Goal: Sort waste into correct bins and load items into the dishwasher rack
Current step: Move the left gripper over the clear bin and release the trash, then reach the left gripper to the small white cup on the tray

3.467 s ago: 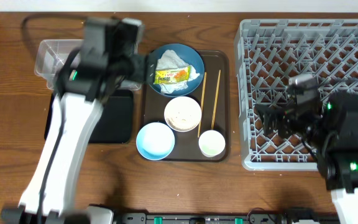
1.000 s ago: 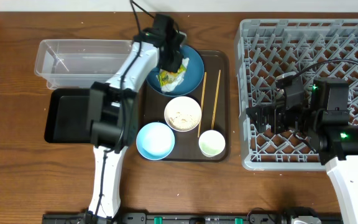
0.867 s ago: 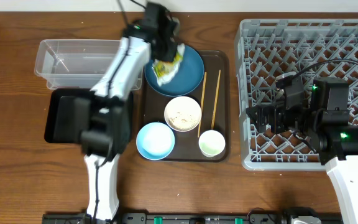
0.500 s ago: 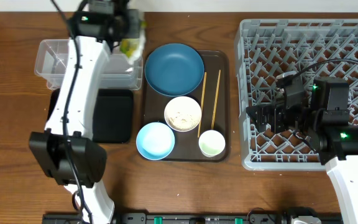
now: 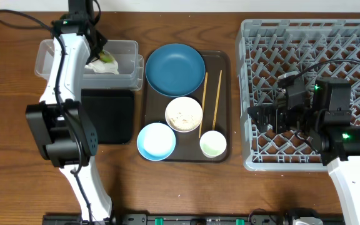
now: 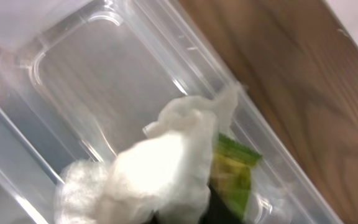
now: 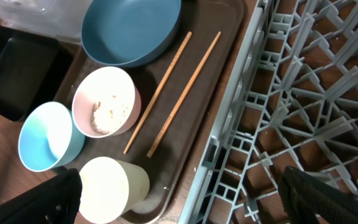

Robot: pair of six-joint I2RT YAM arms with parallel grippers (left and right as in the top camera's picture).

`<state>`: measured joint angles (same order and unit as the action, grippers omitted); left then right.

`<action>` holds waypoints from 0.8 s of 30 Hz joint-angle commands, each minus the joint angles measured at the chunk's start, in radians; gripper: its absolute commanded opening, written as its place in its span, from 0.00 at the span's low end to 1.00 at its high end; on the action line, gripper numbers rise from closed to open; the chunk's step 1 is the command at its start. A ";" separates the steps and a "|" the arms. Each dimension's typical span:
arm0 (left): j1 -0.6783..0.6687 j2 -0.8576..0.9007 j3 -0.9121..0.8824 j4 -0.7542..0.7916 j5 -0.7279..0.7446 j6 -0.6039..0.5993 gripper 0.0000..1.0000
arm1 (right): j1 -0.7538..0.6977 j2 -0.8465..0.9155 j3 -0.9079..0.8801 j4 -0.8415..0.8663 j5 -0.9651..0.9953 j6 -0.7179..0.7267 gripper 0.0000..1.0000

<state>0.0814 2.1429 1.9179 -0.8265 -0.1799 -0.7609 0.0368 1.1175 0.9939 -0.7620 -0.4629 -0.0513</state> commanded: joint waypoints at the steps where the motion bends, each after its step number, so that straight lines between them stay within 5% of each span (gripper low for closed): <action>1: 0.002 0.014 -0.005 0.001 0.007 -0.109 0.54 | 0.006 0.000 0.017 0.002 -0.006 0.014 0.99; 6: 0.002 -0.023 0.000 0.035 0.019 0.016 0.71 | 0.006 0.000 0.017 0.002 -0.006 0.014 0.99; 11: 0.000 -0.109 0.005 0.035 0.055 0.121 0.76 | 0.006 0.000 0.016 0.003 -0.006 0.014 0.99; 19: -0.018 -0.236 0.005 -0.038 0.531 0.505 0.76 | 0.006 0.000 0.017 0.007 -0.006 0.014 0.99; 24: -0.097 -0.237 0.001 -0.220 0.573 0.643 0.76 | 0.006 0.000 0.017 0.006 -0.005 0.014 0.99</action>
<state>0.0311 1.8843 1.9186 -0.9928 0.2920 -0.2752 0.0368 1.1175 0.9939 -0.7586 -0.4629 -0.0509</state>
